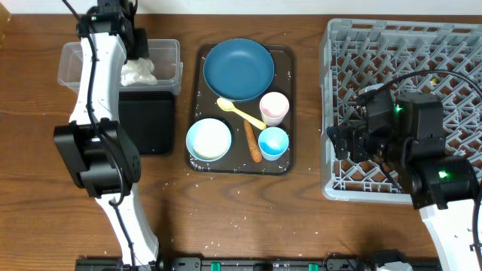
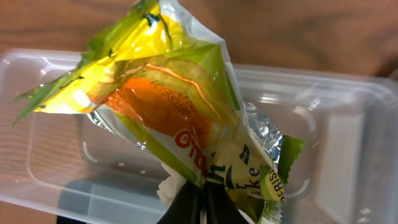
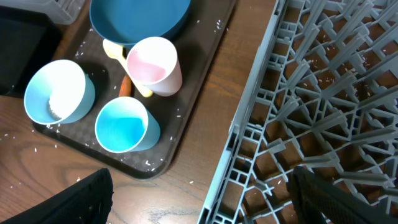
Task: Sort waste into correct bins and load items into the dishwasher rack
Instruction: 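Carry wrapper and tissue left and drop into clear plastic bin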
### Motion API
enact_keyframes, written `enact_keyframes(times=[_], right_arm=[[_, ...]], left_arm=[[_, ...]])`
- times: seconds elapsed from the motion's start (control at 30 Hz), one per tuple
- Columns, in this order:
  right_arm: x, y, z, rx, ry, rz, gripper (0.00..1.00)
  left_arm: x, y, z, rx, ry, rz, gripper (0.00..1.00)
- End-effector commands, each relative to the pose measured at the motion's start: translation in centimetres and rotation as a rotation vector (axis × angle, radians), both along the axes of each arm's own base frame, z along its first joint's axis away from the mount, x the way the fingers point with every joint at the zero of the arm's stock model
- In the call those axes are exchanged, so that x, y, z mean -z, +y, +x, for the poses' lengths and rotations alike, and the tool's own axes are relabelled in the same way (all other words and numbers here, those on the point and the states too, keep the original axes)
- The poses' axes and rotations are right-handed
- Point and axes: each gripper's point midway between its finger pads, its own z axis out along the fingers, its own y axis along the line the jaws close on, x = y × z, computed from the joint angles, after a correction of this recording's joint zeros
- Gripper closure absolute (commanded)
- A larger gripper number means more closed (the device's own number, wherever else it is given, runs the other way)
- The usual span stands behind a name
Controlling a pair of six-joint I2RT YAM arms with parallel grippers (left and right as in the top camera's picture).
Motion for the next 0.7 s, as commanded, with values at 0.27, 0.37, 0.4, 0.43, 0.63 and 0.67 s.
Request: enact_keyframes(times=[0.27, 0.37, 0.4, 0.43, 0.63, 0.67], right_arm=[[-0.8, 0.5, 0.1, -0.019, -0.019, 0.007, 0.10], [-0.9, 0.5, 0.3, -0.019, -0.027, 0.008, 0.07], [-1.0, 0.5, 0.4, -0.018, -0.034, 0.010, 0.06], [-1.2, 0.5, 0.6, -0.015, -0.042, 0.013, 0.06], [-1.7, 0.6, 1.1, -0.004, -0.067, 0.029, 0.04], [-1.7, 0.6, 1.1, -0.004, -0.067, 0.029, 0.04]], left_arm=[[0.8, 0.2, -0.8, 0.055, 0.057, 0.033, 0.50], [0.4, 0.5, -0.8, 0.046, 0.053, 0.052, 0.44], [0.1, 0.7, -0.8, 0.040, 0.048, 0.065, 0.43], [-0.4, 0.9, -0.8, 0.034, 0.039, 0.076, 0.42], [-5.7, 0.6, -1.3, 0.034, -0.066, 0.087, 0.40], [-6.9, 0.6, -1.7, 0.030, -0.088, 0.087, 0.40]])
